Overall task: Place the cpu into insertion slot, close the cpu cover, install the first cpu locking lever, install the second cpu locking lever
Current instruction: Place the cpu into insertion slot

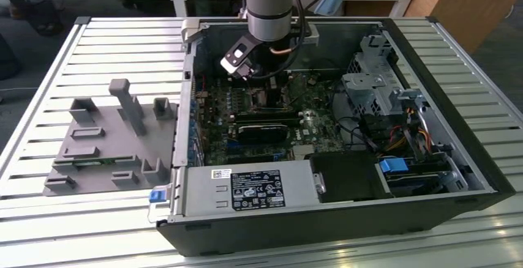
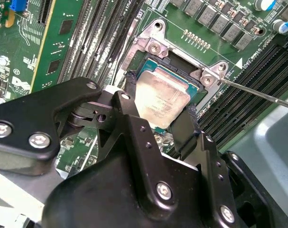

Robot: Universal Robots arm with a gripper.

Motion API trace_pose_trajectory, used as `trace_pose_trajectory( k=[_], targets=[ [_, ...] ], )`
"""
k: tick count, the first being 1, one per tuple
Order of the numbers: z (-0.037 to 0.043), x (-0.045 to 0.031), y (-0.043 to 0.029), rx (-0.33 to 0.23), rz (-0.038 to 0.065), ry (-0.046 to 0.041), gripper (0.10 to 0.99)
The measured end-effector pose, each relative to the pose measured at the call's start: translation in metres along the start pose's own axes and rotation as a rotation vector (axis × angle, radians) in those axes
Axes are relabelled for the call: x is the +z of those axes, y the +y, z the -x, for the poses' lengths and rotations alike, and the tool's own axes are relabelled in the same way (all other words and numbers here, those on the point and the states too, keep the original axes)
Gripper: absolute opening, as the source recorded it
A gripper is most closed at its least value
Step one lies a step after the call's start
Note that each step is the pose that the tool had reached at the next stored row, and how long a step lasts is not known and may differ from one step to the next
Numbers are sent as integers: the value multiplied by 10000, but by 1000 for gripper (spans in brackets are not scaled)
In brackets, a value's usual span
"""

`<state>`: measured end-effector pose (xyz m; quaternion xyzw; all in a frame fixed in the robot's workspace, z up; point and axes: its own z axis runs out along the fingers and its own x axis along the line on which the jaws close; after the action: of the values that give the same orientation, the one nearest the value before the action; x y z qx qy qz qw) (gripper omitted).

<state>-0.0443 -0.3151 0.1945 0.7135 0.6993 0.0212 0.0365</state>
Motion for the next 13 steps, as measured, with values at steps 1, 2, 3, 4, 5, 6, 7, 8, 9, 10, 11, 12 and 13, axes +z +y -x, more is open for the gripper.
trace_pose_trajectory(
  k=[1, 2, 3, 4, 5, 6, 7, 8, 9, 10, 11, 12, 13],
  targets=[
    [-2, 6, 0, 6, 0, 0, 541],
    [-3, 11, -1, 11, 0, 0, 541],
    [-4, 17, -1, 15, 0, -1, 541],
    [-4, 22, -2, 18, -2, -3, 541],
    [-4, 23, -2, 18, -2, -4, 541],
    [-4, 23, -2, 19, -2, -5, 541],
    [-4, 23, -2, 19, -2, -5, 541],
    [-4, 24, -2, 20, -1, -3, 541],
    [-5, 24, -2, 20, 0, -2, 541],
    [-4, 24, -2, 19, -1, -3, 541],
    [-4, 24, -2, 19, -1, -3, 541],
    [-4, 24, -2, 19, -1, -3, 541],
    [-5, 25, -2, 19, -1, -2, 541]
  ],
)
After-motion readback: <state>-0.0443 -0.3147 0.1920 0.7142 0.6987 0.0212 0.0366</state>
